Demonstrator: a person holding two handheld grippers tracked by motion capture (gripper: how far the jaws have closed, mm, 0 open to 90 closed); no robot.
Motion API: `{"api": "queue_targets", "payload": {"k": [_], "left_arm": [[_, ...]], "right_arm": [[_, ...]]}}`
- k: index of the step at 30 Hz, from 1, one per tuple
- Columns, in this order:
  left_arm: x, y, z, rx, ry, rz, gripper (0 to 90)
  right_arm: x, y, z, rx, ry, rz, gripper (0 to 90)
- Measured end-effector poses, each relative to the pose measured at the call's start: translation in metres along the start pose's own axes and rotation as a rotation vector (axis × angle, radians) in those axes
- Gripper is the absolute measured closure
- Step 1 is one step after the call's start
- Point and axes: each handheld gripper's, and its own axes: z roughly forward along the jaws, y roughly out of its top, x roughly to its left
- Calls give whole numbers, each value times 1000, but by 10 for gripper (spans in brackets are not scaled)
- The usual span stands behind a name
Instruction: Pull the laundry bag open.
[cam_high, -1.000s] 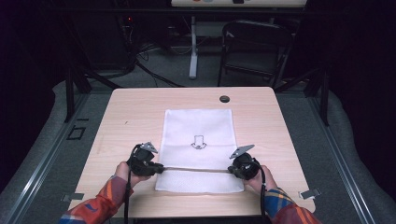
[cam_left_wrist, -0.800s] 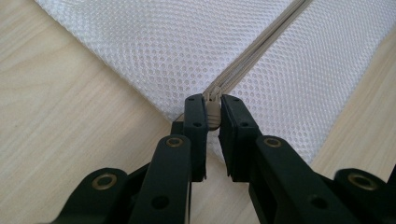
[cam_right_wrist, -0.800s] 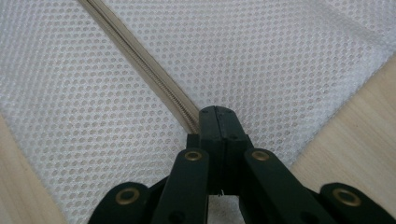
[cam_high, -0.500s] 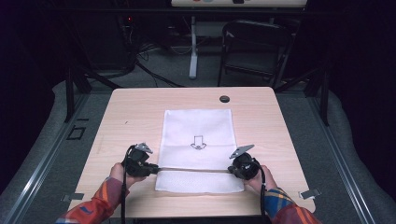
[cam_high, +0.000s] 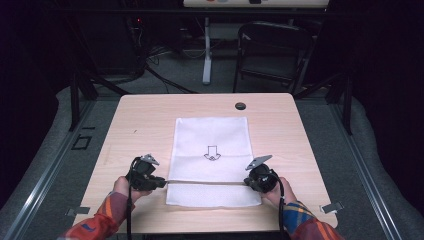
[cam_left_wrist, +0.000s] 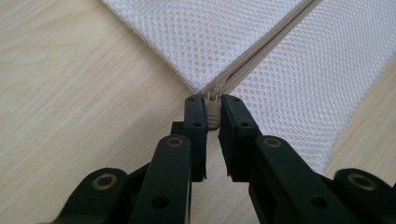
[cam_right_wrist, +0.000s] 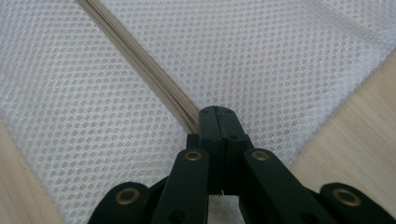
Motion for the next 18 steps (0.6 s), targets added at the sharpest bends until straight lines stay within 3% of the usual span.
{"api": "queue_targets", "payload": {"k": [5, 11, 15, 18], "left_arm": [[0, 0, 1, 2, 2, 1, 810], [0, 2, 3, 14, 0, -3, 795], [1, 2, 2, 10, -1, -20, 585], [0, 3, -1, -3, -1, -30, 430]], "right_arm": [[-1, -1, 0, -7, 7, 5, 900], [4, -1, 0, -7, -16, -46, 900], [6, 3, -4, -5, -45, -71, 792], [5, 6, -10, -12, -67, -42, 632]]}}
